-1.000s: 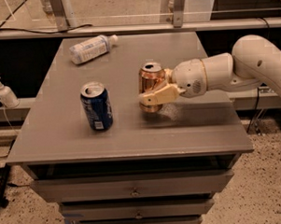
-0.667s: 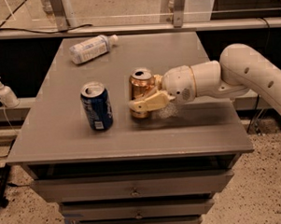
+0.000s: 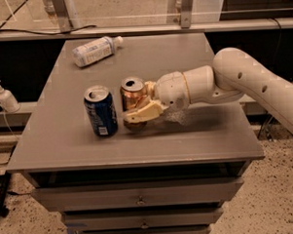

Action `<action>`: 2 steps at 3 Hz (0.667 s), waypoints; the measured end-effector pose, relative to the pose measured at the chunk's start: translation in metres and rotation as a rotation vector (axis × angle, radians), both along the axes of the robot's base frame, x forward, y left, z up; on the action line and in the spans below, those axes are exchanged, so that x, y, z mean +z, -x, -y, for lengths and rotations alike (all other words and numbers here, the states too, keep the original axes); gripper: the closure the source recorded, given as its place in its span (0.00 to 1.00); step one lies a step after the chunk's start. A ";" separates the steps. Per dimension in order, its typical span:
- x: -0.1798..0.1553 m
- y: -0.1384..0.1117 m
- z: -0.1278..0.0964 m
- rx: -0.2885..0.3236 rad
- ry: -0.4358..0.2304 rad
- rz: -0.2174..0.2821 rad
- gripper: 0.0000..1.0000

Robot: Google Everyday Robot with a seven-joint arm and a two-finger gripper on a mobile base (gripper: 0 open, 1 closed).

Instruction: Move orange can near pepsi can

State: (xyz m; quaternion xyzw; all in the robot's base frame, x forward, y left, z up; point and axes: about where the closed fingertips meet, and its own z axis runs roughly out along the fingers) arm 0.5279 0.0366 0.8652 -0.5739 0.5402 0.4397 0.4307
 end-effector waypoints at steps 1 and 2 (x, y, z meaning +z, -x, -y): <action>-0.001 0.003 -0.007 0.022 0.009 0.016 1.00; -0.003 0.007 -0.012 0.029 0.013 0.019 0.82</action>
Offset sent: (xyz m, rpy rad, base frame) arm -0.0101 0.0119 -0.0043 -0.0173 -0.0222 0.0268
